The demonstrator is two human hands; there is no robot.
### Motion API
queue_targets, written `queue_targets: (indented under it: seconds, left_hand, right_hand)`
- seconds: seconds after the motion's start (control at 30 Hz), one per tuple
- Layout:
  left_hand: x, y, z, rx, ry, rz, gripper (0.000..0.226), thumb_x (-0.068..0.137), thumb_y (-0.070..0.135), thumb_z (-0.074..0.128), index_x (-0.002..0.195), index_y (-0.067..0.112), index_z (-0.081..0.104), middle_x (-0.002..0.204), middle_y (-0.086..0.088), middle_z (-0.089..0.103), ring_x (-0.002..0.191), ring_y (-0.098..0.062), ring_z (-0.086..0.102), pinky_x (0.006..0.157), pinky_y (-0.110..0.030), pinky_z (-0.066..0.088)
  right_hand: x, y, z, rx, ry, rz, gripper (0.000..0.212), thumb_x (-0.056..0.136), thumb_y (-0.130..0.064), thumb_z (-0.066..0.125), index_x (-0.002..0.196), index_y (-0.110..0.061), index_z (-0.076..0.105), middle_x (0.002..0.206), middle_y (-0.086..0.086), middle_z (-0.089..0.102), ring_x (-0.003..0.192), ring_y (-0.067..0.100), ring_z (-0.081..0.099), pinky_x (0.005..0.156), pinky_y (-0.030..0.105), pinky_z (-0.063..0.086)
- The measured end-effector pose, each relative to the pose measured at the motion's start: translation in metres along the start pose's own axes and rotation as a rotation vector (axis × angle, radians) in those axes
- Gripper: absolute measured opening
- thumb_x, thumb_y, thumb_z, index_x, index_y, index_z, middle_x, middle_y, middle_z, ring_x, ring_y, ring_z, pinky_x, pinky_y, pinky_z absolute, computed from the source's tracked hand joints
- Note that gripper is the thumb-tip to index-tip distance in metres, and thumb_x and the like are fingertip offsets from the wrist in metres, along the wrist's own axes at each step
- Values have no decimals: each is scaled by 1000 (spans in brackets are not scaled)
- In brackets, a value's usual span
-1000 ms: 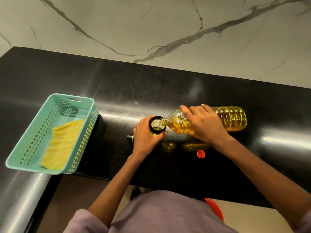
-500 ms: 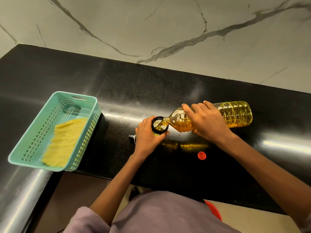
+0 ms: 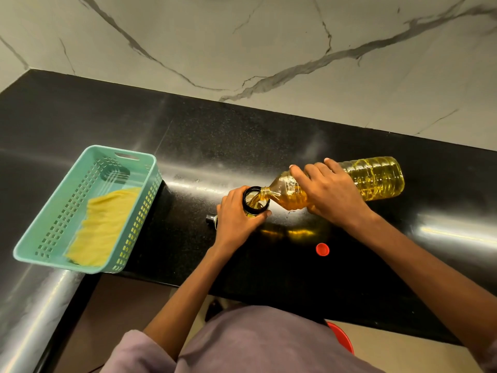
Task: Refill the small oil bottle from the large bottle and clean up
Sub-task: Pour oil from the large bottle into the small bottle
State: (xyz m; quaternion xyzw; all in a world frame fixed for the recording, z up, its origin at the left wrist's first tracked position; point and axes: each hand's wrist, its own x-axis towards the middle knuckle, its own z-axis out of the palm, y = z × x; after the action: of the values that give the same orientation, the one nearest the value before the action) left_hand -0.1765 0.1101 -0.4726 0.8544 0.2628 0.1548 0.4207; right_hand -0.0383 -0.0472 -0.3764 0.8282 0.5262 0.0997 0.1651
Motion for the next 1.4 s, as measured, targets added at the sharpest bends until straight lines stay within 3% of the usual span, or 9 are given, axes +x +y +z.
queue_targets:
  seconds: [1.4]
  left_hand:
    - [0, -1, 0, -3, -4, 5, 66, 68, 52, 76, 123, 26, 50, 120, 7, 54, 113, -12, 46, 91, -27, 26]
  right_hand:
    - [2, 2, -5, -23, -9, -7, 86, 66, -23, 80, 137, -8, 34, 108, 18, 60, 99, 33, 59, 99, 50, 42]
